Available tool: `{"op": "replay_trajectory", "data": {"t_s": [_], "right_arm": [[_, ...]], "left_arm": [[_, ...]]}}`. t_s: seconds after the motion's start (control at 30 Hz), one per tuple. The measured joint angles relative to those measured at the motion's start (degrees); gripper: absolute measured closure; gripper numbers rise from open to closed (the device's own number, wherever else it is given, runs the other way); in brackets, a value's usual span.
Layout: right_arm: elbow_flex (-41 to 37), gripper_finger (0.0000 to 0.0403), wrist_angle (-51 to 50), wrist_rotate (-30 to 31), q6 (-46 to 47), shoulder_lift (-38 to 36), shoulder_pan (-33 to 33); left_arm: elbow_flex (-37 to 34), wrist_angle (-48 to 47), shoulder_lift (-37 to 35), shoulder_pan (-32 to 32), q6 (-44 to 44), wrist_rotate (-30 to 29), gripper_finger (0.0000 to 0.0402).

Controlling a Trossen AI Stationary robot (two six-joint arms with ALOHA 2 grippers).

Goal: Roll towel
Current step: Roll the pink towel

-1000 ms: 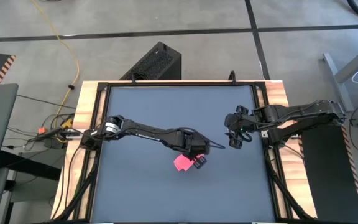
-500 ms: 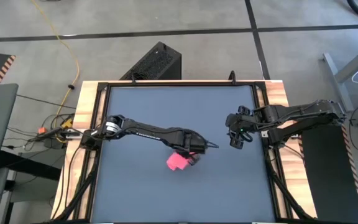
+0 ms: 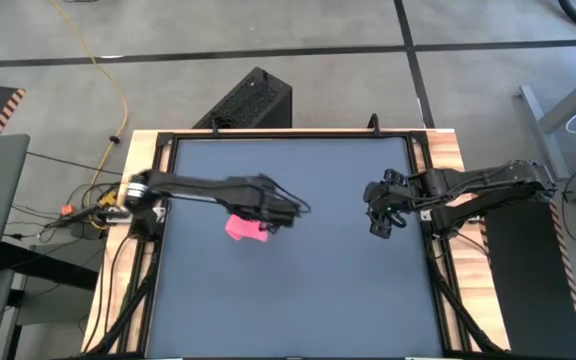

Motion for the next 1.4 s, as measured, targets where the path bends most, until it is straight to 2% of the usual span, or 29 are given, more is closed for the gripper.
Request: {"op": "replay_trajectory", "data": {"t_s": [0.17,0.33,0.47,0.6,0.7,0.83,1.07,1.2,1.4], "right_arm": [[0.0,0.0143,1.2,0.0,0.0,0.0,0.1],[0.0,0.0143,1.4,0.0,0.0,0.0,0.0],[0.0,0.0143,1.4,0.0,0.1,0.0,0.0],[0.0,0.0143,1.4,0.0,0.0,0.0,0.0],[0.0,0.0143,1.4,0.0,0.0,0.0,-0.1],[0.0,0.0143,2.0,0.0,0.0,0.0,-0.7],[0.0,0.0143,2.4,0.0,-0.8,0.0,-2.5],[0.0,0.0143,2.4,0.0,-1.1,0.0,-3.2],[0.0,0.0143,2.4,0.0,-1.1,0.0,-3.5]], "left_arm": [[-10.4,0.9,-11.2,2.5,-5.1,0.1,0.0401],[-29.1,9.5,-24.3,3.1,-11.4,6.9,0.0401],[-43.6,12.2,-33.4,0.8,-21.2,11.3,0.0401],[-52.5,12.4,-39.9,-4.2,-30.4,15.7,0.0401],[-54.4,8.9,-43.3,-8.6,-37.3,16.6,0.0401],[-52.7,0.2,-45.4,-13.0,-43.9,17.3,0.0401],[-52.1,-0.1,-48.9,-15.1,-47.5,17.7,0.0401],[-52.2,3.5,-47.3,-15.1,-46.1,15.9,0.0401],[-54.5,14.4,-41.9,-14.8,-44.0,12.3,0.0401]]}}
